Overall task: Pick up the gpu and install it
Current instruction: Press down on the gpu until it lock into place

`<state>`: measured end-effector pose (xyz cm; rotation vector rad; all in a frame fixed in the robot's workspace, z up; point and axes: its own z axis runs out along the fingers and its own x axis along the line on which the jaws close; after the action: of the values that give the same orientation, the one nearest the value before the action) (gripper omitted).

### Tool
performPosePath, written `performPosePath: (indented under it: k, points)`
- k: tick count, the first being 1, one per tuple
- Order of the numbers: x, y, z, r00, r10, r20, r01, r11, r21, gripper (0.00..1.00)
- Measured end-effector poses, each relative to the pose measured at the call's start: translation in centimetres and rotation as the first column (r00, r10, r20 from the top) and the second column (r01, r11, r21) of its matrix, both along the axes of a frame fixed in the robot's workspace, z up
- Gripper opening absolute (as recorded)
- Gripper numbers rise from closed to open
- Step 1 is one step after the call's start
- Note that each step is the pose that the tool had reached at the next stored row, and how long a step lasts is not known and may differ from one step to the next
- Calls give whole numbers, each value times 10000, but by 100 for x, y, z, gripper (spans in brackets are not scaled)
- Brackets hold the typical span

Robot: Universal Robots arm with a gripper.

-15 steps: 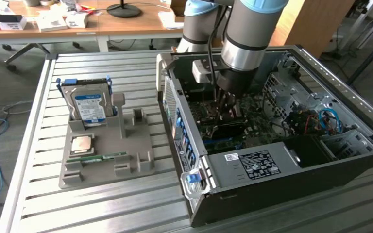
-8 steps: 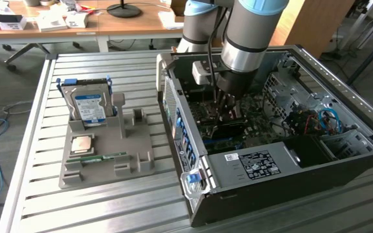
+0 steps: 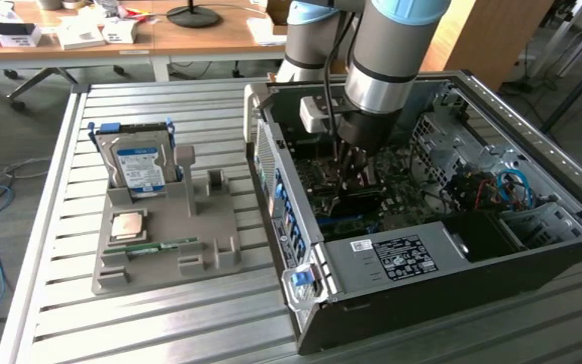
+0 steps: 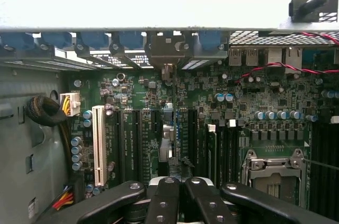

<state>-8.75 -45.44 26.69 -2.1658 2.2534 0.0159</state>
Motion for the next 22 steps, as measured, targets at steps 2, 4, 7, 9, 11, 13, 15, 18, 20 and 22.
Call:
performPosePath:
  k: [2,4,7,9,11,13,15,18,20,22]
  points:
    - [0,0,0,10000,0,0,0,10000,-1,11]
    - [0,0,-1,10000,0,1,0,10000,2,11]
    - [0,1,-2,10000,0,1,0,10000,6,11]
    - [0,3,-2,10000,1,1,-1,10000,12,11]
    - [0,9,-2,10000,0,1,0,10000,23,11]
    - [0,21,-2,10000,0,1,0,10000,23,11]
    - [0,24,-2,10000,0,1,0,10000,23,11]
    - [0,28,-2,10000,0,1,0,10000,23,11]
    - [0,28,-3,10000,0,0,0,10000,22,11]
    - [0,27,-4,10000,0,1,0,10000,23,11]
